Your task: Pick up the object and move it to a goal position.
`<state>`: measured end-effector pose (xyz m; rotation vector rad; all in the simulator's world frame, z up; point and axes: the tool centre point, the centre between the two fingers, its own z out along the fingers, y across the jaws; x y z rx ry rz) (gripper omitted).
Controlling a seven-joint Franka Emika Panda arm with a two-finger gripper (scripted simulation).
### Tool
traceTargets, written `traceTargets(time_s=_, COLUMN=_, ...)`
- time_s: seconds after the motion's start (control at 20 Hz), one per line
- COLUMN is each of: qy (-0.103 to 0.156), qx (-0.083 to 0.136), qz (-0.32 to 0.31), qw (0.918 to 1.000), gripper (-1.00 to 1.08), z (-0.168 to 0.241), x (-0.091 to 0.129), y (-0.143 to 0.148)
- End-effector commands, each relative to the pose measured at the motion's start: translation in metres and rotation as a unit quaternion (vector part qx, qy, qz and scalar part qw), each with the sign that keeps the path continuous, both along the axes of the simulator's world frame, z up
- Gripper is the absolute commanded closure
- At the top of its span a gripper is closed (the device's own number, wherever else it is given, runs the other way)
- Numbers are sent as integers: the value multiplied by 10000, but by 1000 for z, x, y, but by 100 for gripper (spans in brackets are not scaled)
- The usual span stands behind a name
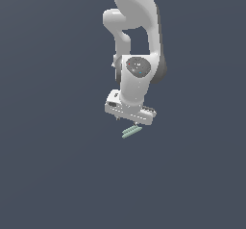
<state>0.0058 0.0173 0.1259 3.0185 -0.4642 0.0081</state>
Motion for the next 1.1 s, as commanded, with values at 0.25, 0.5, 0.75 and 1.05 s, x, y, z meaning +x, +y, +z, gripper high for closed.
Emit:
traceTargets(time_s=0.25, qy=-104, qx=-182, qz=-820, qw=9964, gripper=-60, z=-19, x=0, y=3)
traceTargets(time_s=0.5, qy=-197, qx=-304, qz=-1349, qw=9902, gripper=-60, z=-31, x=0, y=5)
traceTargets(time_s=0.75, qy=-310, qx=-425, qz=-1867, qw=9810, gripper=-60, z=-43, x=0, y=6)
traceTargets(time_s=1.05, qy=-472, qx=-563, qz=-2471, qw=9662, gripper=-60, z=-56, x=0, y=8)
